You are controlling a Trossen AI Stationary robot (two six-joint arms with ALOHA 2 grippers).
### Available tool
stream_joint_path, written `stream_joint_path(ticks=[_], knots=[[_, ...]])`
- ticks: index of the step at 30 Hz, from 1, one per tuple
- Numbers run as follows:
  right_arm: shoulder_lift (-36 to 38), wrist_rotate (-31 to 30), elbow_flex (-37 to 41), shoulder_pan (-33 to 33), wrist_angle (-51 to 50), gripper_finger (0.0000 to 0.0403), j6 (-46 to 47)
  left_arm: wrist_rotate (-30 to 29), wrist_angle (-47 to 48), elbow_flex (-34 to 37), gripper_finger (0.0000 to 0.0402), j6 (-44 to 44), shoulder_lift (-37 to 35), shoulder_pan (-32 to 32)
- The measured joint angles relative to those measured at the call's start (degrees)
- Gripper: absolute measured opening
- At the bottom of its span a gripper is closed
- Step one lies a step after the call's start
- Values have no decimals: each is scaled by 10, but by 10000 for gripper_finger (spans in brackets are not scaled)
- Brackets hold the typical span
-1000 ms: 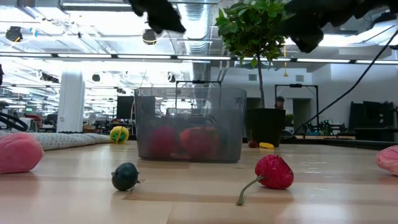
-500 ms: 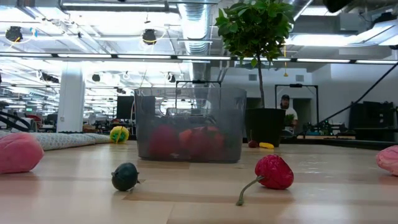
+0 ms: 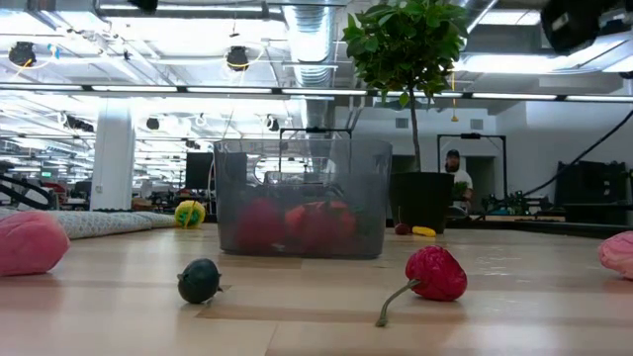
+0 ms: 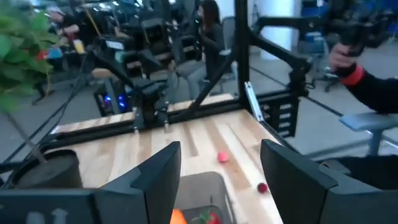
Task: Pick and placing Produce into tupperware
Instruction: Put the right peach into the bin
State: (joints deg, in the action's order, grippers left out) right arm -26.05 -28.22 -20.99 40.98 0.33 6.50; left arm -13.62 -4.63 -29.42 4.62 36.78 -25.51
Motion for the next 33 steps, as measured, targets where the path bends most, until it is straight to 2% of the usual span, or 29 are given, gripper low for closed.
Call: stream_joint_path(ticks=[3,12,20,26,33], knots=[[7,6,34,3,22,221,17,-26,-7,34,212,-1,-25,-3],[-27,-2,78,8,6,221,141,-29,-45,100,212,6,-55,-9],[-113,-2,93,10,83,221,193,-38,-114,139,212,12,-57,-8],[-199,11,93,5,93,221,244,-38,-120,139,212,3,-57,-8],[-316,27,93,26,141,214,237,-38,-119,139,212,-7,-57,-8]])
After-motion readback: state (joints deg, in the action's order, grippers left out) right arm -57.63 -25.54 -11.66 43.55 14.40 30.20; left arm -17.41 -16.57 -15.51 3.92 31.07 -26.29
